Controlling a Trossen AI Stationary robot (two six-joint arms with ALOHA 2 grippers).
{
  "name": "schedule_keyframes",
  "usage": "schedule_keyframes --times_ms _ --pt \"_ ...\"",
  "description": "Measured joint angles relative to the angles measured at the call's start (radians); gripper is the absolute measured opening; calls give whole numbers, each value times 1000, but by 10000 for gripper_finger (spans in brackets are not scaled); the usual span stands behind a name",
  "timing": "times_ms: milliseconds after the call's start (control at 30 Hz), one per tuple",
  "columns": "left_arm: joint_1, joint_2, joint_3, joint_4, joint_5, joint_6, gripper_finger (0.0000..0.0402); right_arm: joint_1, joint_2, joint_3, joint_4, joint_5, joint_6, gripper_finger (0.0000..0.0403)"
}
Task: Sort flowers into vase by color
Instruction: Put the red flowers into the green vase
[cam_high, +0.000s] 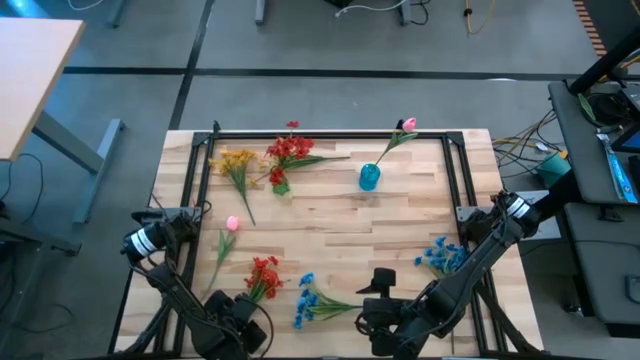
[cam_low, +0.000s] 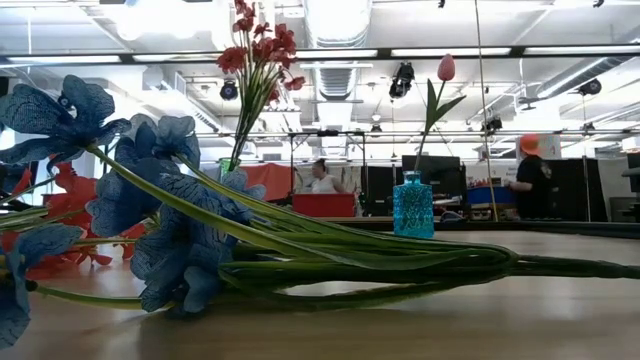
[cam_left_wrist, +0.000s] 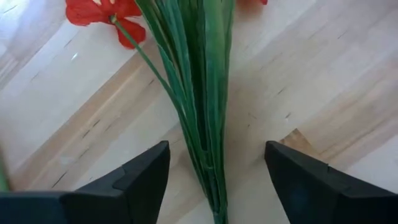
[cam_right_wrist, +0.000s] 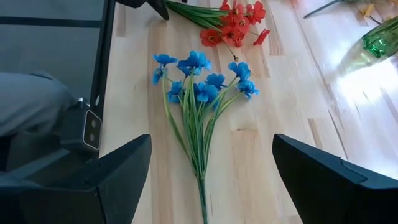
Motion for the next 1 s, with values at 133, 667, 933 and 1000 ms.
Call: schedule_keyframes --times_ms 133,667,933,1000 --pt "1 0 1 5 0 0 215 0 0 -5 1 0 3 327" --pt "5 4 -1 -9 -5 2 10 77 -22 -10 -39 -1 53 327" --pt "-2 -13 26 -58 -48 12 3 111 -33 -11 -38 33 61 327" --pt "-4 -27 40 -69 -63 35 2 114 -35 -11 -38 42 60 327"
